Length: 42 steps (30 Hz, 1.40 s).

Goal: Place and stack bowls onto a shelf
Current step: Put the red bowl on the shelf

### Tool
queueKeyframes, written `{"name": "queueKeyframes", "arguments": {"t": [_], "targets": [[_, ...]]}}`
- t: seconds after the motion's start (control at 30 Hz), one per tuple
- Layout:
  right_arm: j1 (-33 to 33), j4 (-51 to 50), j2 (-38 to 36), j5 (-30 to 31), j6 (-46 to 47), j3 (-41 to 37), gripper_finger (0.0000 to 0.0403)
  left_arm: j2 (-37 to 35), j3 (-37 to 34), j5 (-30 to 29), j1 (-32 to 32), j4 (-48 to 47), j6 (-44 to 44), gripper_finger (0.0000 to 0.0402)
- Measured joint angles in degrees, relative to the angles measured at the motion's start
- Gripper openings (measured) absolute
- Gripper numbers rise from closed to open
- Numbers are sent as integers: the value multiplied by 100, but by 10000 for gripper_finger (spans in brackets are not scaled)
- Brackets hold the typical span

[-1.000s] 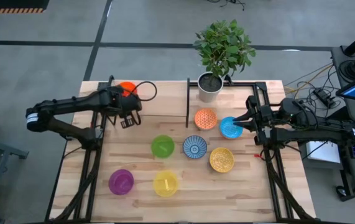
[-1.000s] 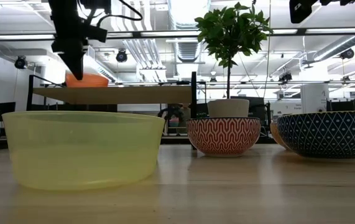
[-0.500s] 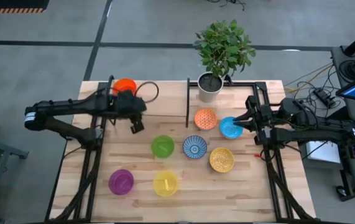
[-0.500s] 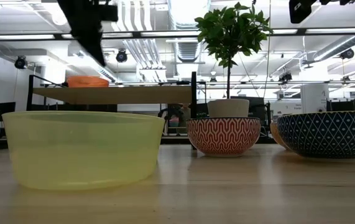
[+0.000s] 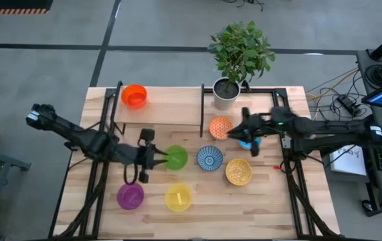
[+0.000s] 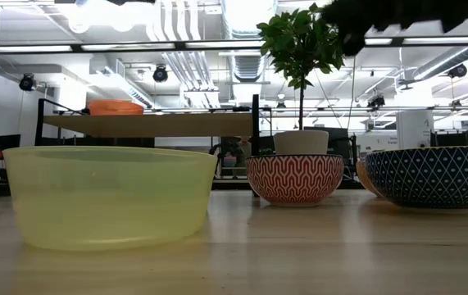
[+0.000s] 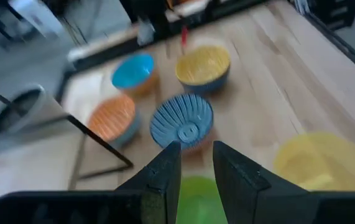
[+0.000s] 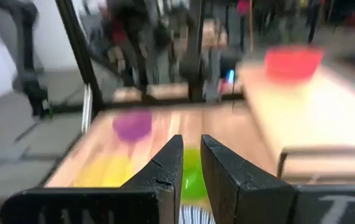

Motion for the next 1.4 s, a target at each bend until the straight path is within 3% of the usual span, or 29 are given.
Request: {"name": "queueKeyframes", "arguments": {"t": [0.17, 0.37, 0.57, 0.67, 0.93, 1.4], "targets": [[98, 163, 623, -128, 90, 378, 47, -446, -676, -387, -194, 484, 230, 72], [287, 60, 1290, -128, -46, 977, 47, -1489, -1782, -356, -135, 1701, 622, 7], [387, -434, 1706, -134, 29, 1534, 47, -2715, -2766, -383, -126, 2524, 841, 2], [564, -777, 1915, -153, 92, 1852, 47, -3222, -3100, -671, -115, 2830, 918, 3], [1023, -2460, 2662, -136, 819, 2951, 47, -4005, -3197, -703, -102, 2684, 791, 1], [1317, -5469, 4495, -124, 1781, 4533, 47, -4151, -3111, -689, -104, 2671, 407, 1]]}}
